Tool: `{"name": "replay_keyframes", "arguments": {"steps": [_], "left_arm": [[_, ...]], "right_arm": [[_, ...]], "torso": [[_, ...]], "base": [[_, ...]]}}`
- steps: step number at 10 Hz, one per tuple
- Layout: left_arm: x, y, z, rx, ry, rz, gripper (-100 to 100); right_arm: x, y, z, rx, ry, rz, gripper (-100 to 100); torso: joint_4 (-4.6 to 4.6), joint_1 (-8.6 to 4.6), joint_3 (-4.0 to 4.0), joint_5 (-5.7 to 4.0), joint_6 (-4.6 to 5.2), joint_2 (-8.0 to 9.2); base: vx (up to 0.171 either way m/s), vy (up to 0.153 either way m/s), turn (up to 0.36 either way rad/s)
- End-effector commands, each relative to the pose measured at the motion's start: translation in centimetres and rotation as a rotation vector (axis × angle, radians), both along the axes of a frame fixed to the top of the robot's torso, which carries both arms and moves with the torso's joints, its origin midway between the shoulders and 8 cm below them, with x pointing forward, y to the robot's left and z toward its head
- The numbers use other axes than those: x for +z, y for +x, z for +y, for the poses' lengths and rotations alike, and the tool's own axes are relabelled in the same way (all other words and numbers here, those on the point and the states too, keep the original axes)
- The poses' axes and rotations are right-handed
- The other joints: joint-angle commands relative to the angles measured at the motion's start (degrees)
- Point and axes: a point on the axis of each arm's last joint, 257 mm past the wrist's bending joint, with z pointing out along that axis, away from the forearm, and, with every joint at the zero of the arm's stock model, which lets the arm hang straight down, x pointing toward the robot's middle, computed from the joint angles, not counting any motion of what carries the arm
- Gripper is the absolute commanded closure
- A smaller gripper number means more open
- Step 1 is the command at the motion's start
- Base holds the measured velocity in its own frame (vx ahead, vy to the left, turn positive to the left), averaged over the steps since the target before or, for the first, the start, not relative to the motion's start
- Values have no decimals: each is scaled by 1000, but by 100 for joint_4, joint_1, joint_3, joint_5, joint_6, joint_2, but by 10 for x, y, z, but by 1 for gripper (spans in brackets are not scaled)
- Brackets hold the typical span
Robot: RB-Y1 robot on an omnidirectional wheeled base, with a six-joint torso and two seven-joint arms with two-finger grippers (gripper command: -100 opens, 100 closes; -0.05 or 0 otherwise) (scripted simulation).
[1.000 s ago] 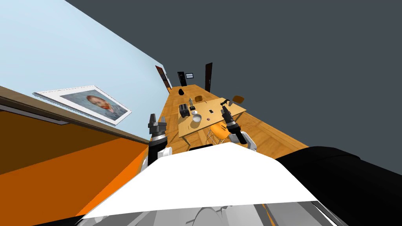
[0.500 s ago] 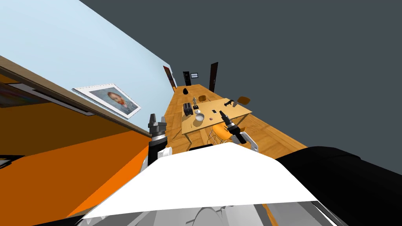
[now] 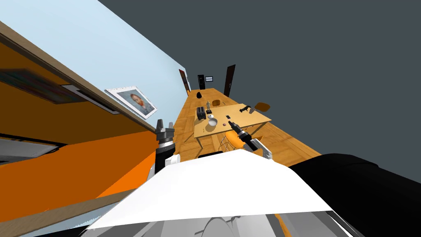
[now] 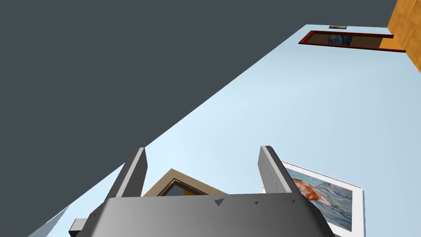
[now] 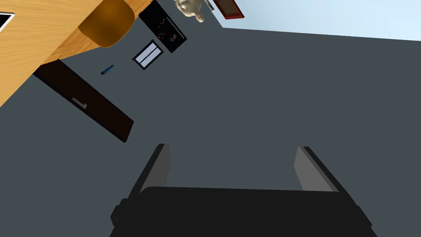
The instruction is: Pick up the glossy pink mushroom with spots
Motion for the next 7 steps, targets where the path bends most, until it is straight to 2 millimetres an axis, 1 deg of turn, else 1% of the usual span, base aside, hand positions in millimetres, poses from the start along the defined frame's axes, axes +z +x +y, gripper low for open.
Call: {"name": "replay_keyframes", "arguments": {"steps": [1, 2, 3, 4, 5, 6, 7], "left_arm": [[0, 0, 0, 0, 0, 0, 0], [0, 0, 0, 0, 0, 0, 0], [0, 0, 0, 0, 0, 0, 0], [0, 0, 0, 0, 0, 0, 0], [0, 0, 0, 0, 0, 0, 0], [0, 0, 0, 0, 0, 0, 0], [0, 0, 0, 0, 0, 0, 0]], "right_arm": [[-26, -3, -12, -4, -107, 48, -100], [-33, -4, -16, -10, -110, 62, -100], [-52, -6, -25, -7, -203, 97, -100], [-59, -8, -29, -14, -204, 113, -100], [-74, -10, -37, -6, -297, 139, -100], [-85, -13, -44, -16, -298, 164, -100], [-100, -16, -53, -7, -392, 193, -100]], "torso": [[0, 0, 0, 0, 0, 0], [0, 2, 0, 0, -3, 0], [0, -2, -1, 0, 2, -1], [0, -1, -1, 0, -3, -2], [-1, -2, -2, 0, 1, -4], [-1, 1, -2, 0, -2, -4], [-1, -1, -3, 0, 2, -5]], "base": [[-26, 19, 263], [-20, 10, 113], [-22, 16, 210], [-14, 10, 132], [-17, 20, 234], [-13, 13, 140], [-11, 17, 259]]}}
